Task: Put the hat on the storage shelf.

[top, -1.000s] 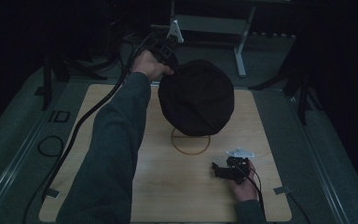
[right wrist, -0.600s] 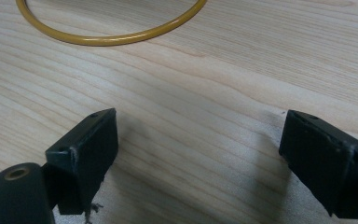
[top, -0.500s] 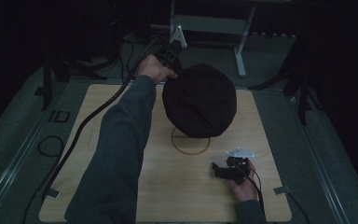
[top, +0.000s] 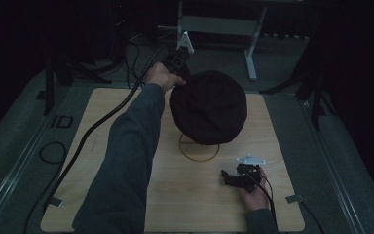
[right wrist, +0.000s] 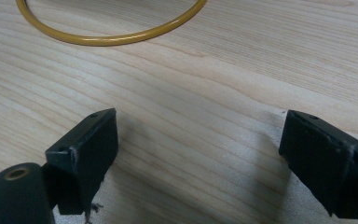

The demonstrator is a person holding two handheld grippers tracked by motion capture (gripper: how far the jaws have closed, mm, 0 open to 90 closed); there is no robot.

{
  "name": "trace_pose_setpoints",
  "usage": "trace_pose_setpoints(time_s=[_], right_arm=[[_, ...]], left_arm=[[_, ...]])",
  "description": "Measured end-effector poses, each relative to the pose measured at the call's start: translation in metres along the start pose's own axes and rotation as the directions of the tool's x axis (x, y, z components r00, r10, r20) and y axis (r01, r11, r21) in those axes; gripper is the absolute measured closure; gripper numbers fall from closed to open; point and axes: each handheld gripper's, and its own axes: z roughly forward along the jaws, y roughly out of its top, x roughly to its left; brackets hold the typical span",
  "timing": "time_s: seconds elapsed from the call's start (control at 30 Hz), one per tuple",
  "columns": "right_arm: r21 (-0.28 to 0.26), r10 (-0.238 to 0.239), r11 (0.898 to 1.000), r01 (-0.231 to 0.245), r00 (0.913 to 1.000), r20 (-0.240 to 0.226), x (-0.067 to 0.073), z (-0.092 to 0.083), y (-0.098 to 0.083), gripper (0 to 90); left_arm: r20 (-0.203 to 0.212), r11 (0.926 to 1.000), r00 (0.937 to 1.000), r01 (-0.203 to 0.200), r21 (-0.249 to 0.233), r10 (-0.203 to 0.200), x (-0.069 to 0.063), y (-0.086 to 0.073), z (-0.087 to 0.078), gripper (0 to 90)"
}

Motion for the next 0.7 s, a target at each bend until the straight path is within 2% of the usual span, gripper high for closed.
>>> trace_pose_setpoints(time_s=[0.4, 0.7], right_arm=[[-0.001, 0.000, 1.000, 0.000, 1.0000, 0.001, 0.000, 0.000, 0.000, 11.5], [-0.001, -0.001, 1.000, 0.001, 1.0000, 0.000, 0.000, 0.000, 0.000, 11.5]], left_arm=[[-0.038, 1.0000, 0.9992, 0.010, -0.001, -0.010, -0.002, 0.002, 0.016, 71.2], [-0.039, 0.9996, 0.9993, 0.001, -0.030, -0.002, 0.000, 0.000, 0.025, 68.4]])
